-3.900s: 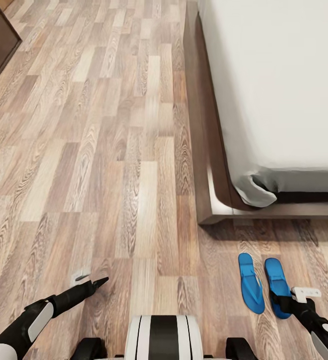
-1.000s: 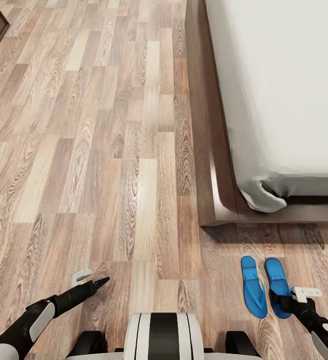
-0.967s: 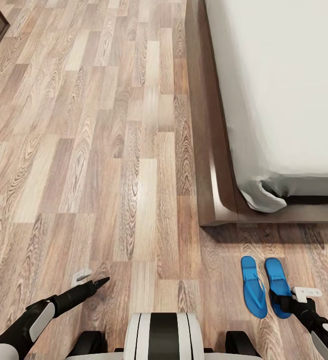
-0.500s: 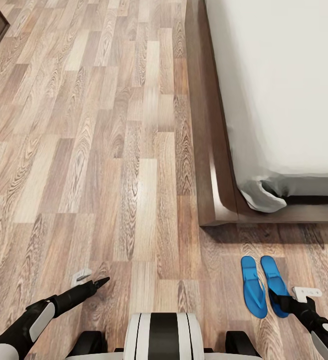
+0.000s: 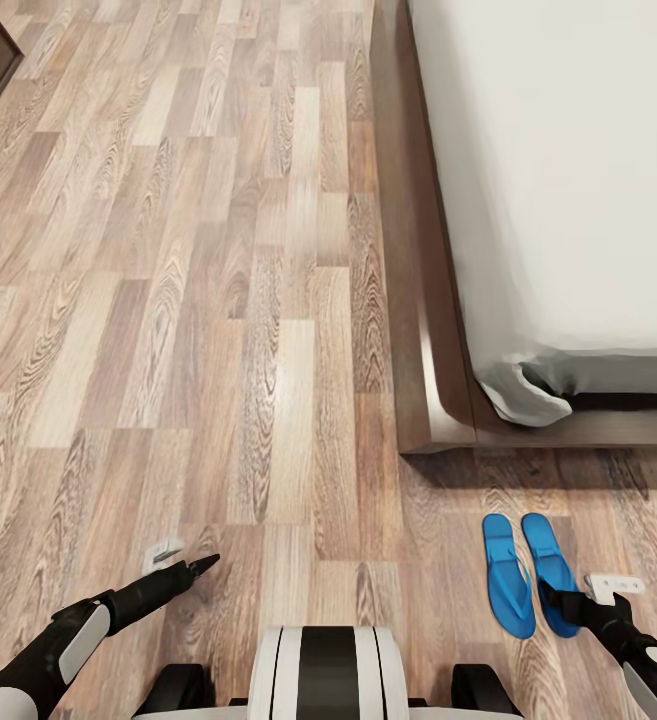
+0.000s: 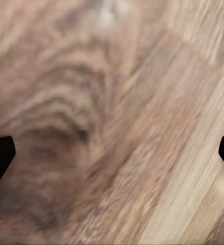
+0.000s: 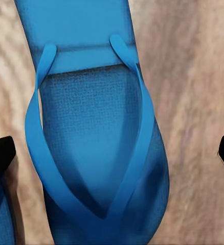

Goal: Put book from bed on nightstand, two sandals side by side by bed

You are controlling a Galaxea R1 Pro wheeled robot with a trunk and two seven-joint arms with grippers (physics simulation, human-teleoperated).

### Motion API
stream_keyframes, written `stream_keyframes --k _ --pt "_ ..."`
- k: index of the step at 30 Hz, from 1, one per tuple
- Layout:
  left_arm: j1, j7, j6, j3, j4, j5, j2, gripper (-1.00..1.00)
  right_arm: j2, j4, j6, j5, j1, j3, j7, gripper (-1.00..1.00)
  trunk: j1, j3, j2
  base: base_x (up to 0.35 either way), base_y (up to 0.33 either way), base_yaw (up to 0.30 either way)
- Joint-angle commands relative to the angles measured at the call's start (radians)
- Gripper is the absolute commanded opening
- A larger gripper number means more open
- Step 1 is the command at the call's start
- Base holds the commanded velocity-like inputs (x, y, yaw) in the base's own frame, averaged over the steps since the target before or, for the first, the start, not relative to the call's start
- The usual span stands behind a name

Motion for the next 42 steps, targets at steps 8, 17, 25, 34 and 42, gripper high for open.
stream_keyframes --k 8,17,25,34,42 --pt "0.000 0.000 0.007 -0.004 0.000 0.010 0.001 1.00 -0.001 0.001 -0.005 -0.011 -0.001 0.006 0.001 1.00 -0.004 0.031 0.002 0.000 0.000 0.000" --pt "0.000 0.000 0.007 -0.004 0.000 0.010 0.001 1.00 -0.001 0.001 -0.004 -0.011 -0.001 0.006 0.001 1.00 -0.008 0.065 0.004 0.000 0.000 0.000" --pt "0.000 0.000 0.007 -0.006 0.000 0.010 0.000 1.00 -0.001 0.001 -0.004 -0.011 -0.001 0.006 0.001 1.00 -0.011 0.096 0.006 0.000 0.000 0.000" --pt "0.000 0.000 0.007 -0.007 0.000 0.010 0.000 1.00 -0.001 0.000 -0.004 -0.011 -0.001 0.006 0.001 1.00 -0.015 0.131 0.008 0.000 0.000 0.000" --pt "0.000 0.000 0.007 -0.006 0.000 0.010 -0.005 1.00 -0.001 0.000 -0.004 -0.011 -0.001 0.006 0.001 1.00 -0.019 0.162 0.010 0.000 0.000 0.000"
